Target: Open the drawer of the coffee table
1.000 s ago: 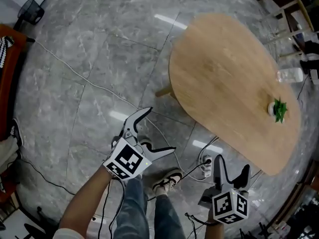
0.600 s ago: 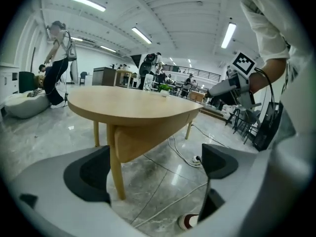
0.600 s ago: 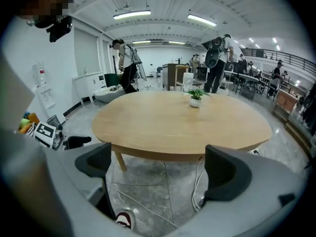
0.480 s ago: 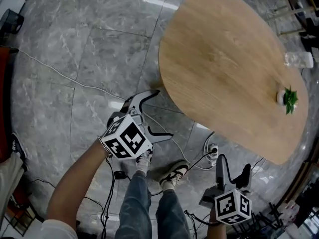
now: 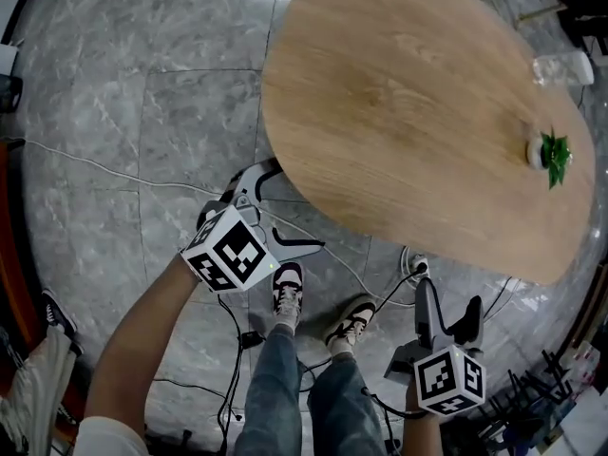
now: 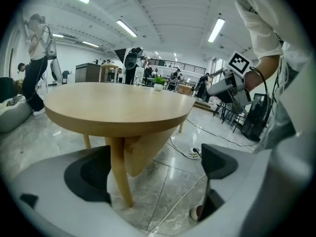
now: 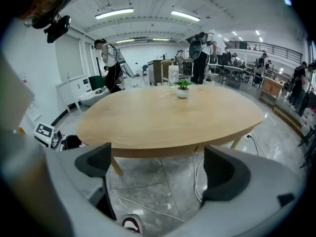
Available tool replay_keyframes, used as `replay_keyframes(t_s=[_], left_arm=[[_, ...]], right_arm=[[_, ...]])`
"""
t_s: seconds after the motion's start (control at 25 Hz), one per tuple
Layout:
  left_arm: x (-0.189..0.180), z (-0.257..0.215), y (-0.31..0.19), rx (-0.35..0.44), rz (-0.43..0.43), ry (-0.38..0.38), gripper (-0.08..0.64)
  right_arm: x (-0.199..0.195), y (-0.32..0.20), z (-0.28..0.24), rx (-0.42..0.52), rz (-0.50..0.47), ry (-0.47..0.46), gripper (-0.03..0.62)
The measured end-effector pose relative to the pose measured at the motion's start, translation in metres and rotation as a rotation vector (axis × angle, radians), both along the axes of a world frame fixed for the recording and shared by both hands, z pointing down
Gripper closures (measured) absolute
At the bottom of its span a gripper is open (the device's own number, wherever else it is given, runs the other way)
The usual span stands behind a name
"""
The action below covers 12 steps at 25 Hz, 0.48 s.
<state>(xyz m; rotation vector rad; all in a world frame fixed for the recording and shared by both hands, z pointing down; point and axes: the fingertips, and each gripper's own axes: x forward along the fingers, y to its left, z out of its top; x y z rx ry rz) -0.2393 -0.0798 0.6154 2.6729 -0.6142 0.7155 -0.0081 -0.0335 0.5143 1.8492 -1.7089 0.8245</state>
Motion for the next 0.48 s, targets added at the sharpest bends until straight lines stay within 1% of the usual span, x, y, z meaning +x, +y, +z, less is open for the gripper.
replay_keyframes(t_s=[0.12, 0.24, 0.32, 0.4, 0.48], left_arm=[[0.000, 0.002, -0.006, -0.003, 0.019, -0.005, -0.008], [0.000, 0.001, -0.007, 0.010, 0.038, -0.004, 0.068], [0.000, -0.001, -0.009, 0.017, 0.038, 0.008, 0.086], [0.000, 0.000, -0.012, 0.023, 0.036, 0.004, 0.105], [0.001, 0.004, -0.013, 0.031, 0.039, -0.017, 0.154]], right_arm=[[0.006, 0.002, 0.004, -0.013, 0.022, -0.003, 0.005], [0.006, 0.003, 0.008, -0.021, 0.019, -0.001, 0.005], [0.004, 0.002, 0.010, -0.025, 0.018, -0.002, 0.005], [0.004, 0.001, 0.012, -0.027, 0.021, -0.005, 0.005], [0.003, 0.000, 0.013, -0.027, 0.026, -0.011, 0.005]])
